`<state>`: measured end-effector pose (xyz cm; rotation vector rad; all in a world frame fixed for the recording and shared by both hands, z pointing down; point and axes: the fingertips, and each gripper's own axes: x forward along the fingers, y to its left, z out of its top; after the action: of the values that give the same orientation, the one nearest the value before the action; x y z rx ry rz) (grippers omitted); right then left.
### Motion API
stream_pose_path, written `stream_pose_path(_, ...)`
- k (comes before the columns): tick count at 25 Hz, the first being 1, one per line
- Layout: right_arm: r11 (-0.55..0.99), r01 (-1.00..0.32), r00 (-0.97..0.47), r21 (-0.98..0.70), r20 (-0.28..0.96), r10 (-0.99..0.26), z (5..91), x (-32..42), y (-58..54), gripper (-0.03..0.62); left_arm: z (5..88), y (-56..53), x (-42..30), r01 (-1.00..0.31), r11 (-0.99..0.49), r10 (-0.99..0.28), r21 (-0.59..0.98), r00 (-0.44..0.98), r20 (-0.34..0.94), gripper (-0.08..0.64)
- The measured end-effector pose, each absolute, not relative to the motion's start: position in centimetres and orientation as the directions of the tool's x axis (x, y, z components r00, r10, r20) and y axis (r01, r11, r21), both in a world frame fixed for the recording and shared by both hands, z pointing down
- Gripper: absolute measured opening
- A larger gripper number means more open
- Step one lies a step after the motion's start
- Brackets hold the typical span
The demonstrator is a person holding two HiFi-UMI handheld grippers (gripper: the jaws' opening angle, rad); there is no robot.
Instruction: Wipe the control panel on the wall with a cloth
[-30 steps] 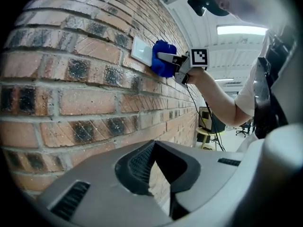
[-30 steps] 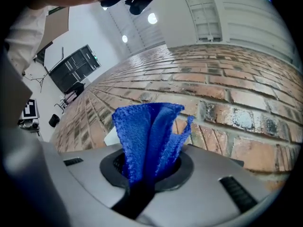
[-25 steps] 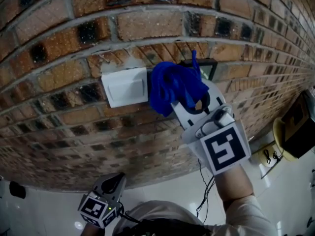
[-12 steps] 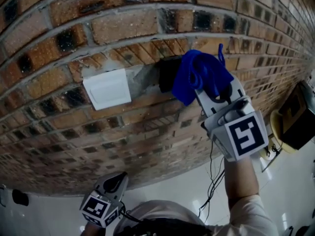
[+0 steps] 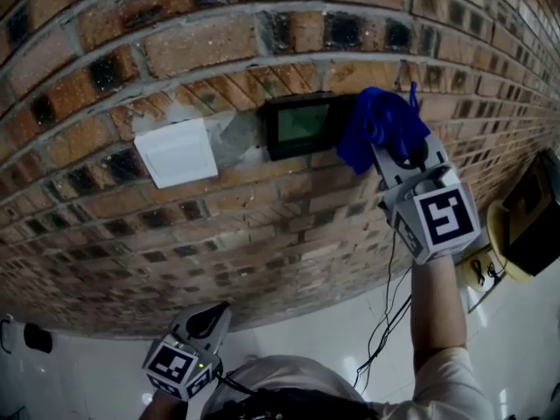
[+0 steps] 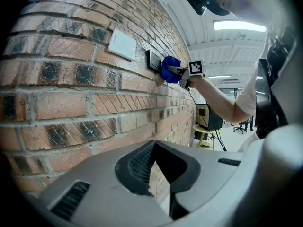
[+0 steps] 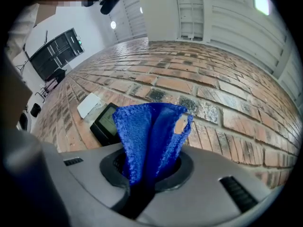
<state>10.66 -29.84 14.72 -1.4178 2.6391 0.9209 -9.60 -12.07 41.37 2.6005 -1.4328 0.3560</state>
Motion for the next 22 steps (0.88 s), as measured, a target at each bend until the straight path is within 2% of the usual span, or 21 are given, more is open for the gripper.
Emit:
stream_pose_path(11, 0.495, -0.741, -0.644, 0.454, -0.273, -0.715, 17.5, 12.5, -27.7, 0.089, 41.5, -9.6, -7.7, -0.907, -0.42, -0.861, 0.005, 0.401, 0.313, 0.002)
stream_pose_path(15, 0.539, -0.742, -0.646, 0.397, -0.214, -0.732, 22.8, 13.9, -25.6, 0.089, 42.3, -7.9, -9.1, -0.935, -0.354, -0.87, -0.008, 0.327, 0.368, 0.002)
stream_pose_path(22, 0.623, -0.726, -0.668, 0.289, -0.087, -0.739, 31.9, 14.5, -16.8, 0.089, 41.6, -3.6, -11.9, -0.953, -0.3, -0.895, -0.04, 0.266, 0.359, 0.002)
